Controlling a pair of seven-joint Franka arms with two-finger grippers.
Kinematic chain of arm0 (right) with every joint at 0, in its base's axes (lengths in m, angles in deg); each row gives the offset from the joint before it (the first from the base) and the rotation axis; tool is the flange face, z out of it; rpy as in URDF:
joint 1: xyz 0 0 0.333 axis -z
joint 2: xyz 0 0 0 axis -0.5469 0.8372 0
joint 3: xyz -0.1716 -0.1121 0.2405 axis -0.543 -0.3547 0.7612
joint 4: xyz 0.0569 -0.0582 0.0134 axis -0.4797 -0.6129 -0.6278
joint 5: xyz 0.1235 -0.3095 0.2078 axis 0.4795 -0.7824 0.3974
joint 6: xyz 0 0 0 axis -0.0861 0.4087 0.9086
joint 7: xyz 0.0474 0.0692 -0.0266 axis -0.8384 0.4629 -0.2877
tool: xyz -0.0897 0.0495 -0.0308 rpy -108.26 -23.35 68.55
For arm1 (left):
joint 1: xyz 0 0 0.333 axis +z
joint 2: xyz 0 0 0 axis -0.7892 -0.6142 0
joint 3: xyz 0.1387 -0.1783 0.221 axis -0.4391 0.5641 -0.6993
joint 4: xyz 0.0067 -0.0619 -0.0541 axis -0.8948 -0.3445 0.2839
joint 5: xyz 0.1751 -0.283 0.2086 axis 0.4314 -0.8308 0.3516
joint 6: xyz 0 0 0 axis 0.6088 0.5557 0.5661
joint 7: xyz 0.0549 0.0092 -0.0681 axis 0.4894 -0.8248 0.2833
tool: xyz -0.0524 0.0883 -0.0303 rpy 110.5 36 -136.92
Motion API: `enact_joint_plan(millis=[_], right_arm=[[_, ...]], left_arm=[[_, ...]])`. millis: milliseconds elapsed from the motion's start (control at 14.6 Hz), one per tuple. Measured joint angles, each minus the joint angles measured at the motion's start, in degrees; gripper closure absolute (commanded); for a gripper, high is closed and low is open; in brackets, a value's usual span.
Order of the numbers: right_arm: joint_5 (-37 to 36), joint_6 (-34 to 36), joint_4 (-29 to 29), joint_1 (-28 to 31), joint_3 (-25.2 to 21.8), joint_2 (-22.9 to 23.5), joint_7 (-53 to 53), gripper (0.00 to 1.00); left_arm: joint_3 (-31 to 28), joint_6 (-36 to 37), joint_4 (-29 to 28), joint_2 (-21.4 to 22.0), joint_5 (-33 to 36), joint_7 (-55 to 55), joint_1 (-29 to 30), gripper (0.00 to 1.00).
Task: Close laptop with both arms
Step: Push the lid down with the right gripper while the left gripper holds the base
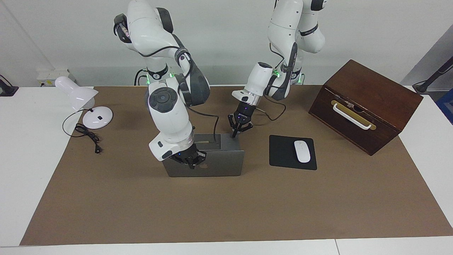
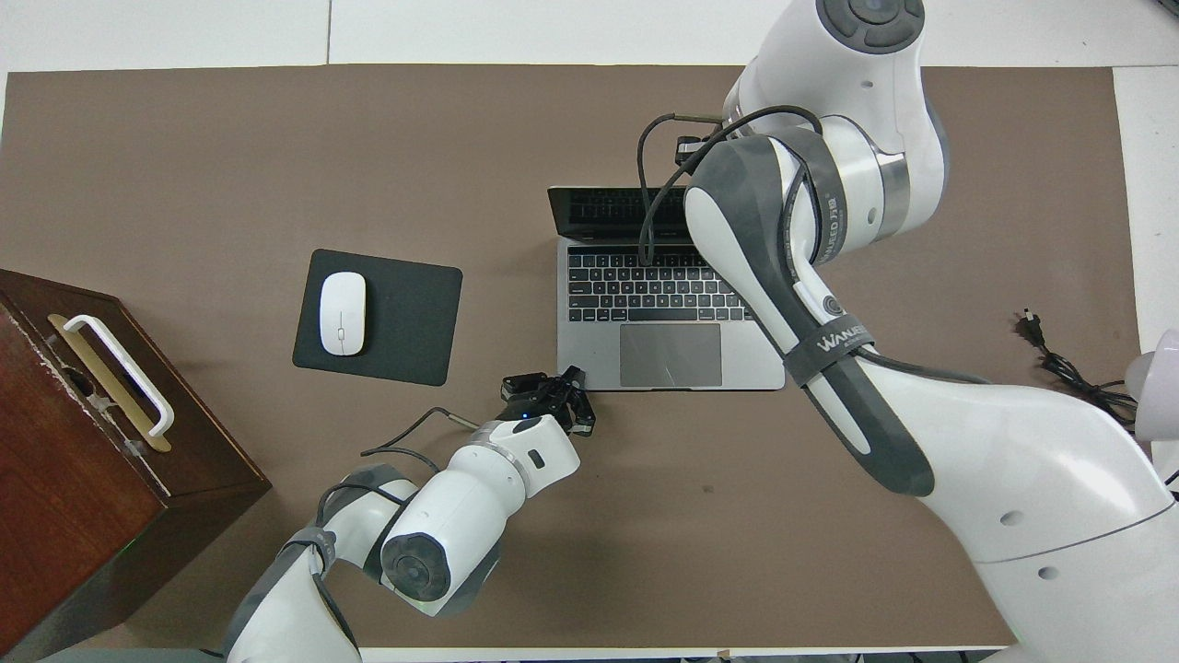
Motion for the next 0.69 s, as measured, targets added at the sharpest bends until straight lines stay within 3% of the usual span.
enact_joint_plan(millis=[687], right_arm=[[4.9,3.5,-9.0,0.4,0.9,-2.4,-1.4,1.0]], left_arm=[[0.0,0.0,0.0,0.0,0.0,-0.1,0.0,1.0]])
